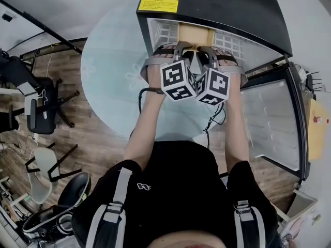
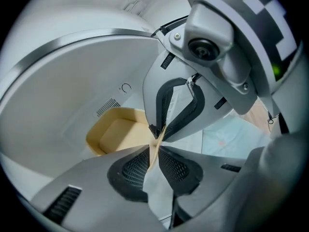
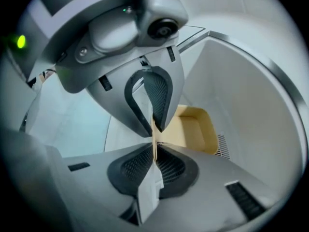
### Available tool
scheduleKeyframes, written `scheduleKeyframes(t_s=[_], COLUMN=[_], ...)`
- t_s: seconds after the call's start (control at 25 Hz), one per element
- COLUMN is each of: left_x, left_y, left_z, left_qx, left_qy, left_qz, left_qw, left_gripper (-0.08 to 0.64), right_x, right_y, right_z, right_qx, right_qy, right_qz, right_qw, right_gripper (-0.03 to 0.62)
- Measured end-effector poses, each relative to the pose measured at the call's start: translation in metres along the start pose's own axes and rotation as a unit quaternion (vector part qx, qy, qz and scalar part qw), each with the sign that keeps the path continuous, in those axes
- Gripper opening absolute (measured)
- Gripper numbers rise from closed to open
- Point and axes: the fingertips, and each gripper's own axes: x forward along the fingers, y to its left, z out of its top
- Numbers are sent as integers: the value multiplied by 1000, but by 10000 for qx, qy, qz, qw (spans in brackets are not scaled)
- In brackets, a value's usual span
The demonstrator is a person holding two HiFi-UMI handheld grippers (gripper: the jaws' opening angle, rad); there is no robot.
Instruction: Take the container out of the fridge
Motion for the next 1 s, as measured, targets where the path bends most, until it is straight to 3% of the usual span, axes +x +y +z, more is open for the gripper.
scheduleKeyframes(t_s=[0.44, 0.64, 1.0], left_x=[-48, -58, -75], left_y=[-48, -85, -154], left_z=[11, 9, -4], left_qx=[143, 305, 750], left_qy=[92, 156, 371], left_qz=[-294, -803, -1671], left_qw=[9994, 9962, 9824], left_gripper=[71, 60, 41], right_x=[-53, -69, -90], right_y=[42, 76, 143], right_z=[1, -4, -12], right_qx=[161, 295, 519], right_qy=[-94, -123, -181], right_qz=[245, 644, 1246], right_qw=[9995, 9974, 9907], right_gripper=[34, 31, 23])
